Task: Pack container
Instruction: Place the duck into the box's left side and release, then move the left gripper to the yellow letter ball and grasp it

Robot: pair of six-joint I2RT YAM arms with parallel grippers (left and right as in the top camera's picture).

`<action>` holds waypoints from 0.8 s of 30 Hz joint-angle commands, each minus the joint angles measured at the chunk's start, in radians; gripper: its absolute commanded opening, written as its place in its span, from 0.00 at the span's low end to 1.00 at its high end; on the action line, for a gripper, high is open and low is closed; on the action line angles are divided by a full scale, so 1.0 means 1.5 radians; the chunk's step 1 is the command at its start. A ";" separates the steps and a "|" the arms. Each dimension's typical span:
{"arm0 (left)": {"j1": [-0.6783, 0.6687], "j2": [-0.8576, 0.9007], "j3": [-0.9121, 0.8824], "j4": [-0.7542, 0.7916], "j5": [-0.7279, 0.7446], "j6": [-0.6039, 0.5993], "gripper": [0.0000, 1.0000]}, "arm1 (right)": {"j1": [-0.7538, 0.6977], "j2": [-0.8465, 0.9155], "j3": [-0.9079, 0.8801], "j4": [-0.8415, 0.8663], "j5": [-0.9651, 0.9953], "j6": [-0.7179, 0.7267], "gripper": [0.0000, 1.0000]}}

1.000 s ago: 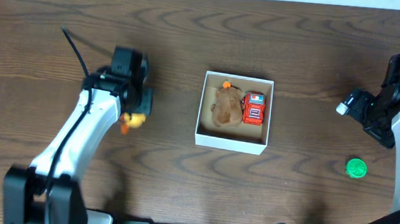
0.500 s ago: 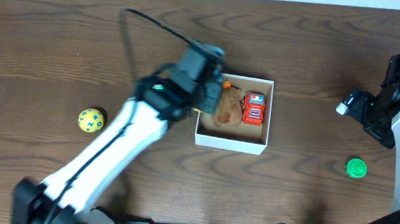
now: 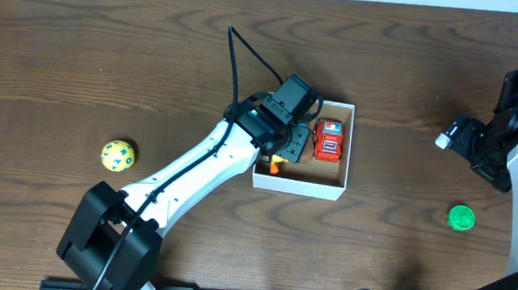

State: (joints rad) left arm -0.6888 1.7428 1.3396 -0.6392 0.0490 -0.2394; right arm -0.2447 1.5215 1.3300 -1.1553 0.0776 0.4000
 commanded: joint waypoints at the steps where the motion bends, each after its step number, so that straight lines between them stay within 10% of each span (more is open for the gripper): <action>1: 0.014 -0.014 0.001 0.001 -0.006 -0.003 0.98 | -0.003 -0.002 -0.002 0.000 -0.003 -0.011 0.99; 13: 0.091 -0.191 0.009 -0.063 -0.134 0.011 0.98 | -0.003 -0.002 -0.002 0.000 -0.003 -0.016 0.99; 24: 0.440 -0.279 -0.005 -0.260 -0.115 -0.086 0.98 | -0.003 -0.002 -0.002 0.003 -0.005 -0.021 0.99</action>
State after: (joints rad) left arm -0.1486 1.3121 1.3415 -1.0073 -0.1650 -0.3153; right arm -0.2447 1.5215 1.3289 -1.1538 0.0772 0.3836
